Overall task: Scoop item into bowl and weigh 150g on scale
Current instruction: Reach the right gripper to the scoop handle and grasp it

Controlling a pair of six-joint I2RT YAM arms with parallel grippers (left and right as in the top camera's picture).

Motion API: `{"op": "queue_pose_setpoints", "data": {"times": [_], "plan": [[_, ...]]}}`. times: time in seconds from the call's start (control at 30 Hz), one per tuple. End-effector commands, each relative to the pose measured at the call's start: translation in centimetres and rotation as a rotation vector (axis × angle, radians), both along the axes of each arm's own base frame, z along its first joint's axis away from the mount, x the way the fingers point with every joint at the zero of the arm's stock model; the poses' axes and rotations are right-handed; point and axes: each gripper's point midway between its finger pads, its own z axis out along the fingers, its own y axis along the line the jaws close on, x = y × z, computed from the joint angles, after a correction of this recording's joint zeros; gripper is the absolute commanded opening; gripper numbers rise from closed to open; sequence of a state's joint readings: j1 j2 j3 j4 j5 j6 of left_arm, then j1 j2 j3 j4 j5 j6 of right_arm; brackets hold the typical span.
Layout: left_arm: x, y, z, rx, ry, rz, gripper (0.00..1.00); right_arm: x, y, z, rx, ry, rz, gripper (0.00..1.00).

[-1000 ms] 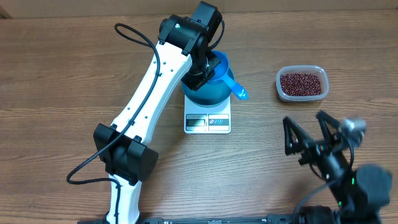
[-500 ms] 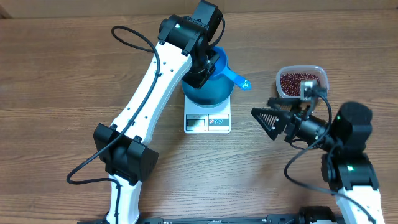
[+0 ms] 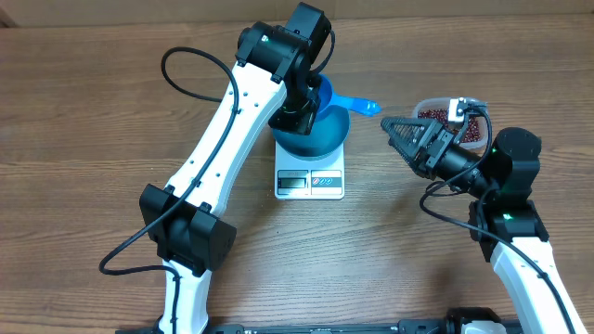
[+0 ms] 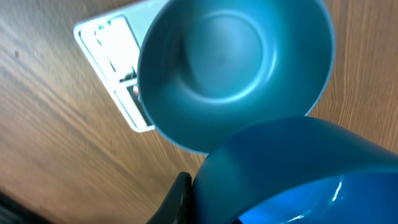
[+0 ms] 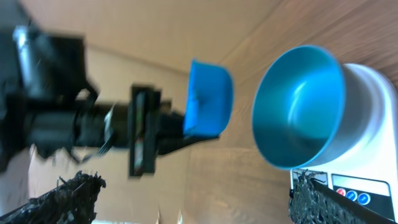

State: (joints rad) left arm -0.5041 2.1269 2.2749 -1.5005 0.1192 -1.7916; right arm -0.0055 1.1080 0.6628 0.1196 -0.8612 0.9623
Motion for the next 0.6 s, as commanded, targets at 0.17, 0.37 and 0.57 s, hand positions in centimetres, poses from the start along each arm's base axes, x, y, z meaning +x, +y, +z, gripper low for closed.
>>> {"op": "queue_pose_setpoints", "data": {"times": [0.17, 0.37, 0.57], "plan": [[-1.1, -1.2, 1.4, -0.096, 0.05, 0.072, 0.04, 2.3, -0.1, 1.7, 0.05, -0.006, -0.159, 0.99], [-1.5, -1.3, 1.4, -0.088, 0.06, 0.065, 0.04, 2.4, 1.1, 2.4, 0.047, -0.045, -0.163, 0.96], [-1.9, -1.9, 1.3, -0.068, 0.047, 0.045, 0.05, 2.4, 1.9, 2.3, 0.04, -0.044, -0.172, 0.88]]}}
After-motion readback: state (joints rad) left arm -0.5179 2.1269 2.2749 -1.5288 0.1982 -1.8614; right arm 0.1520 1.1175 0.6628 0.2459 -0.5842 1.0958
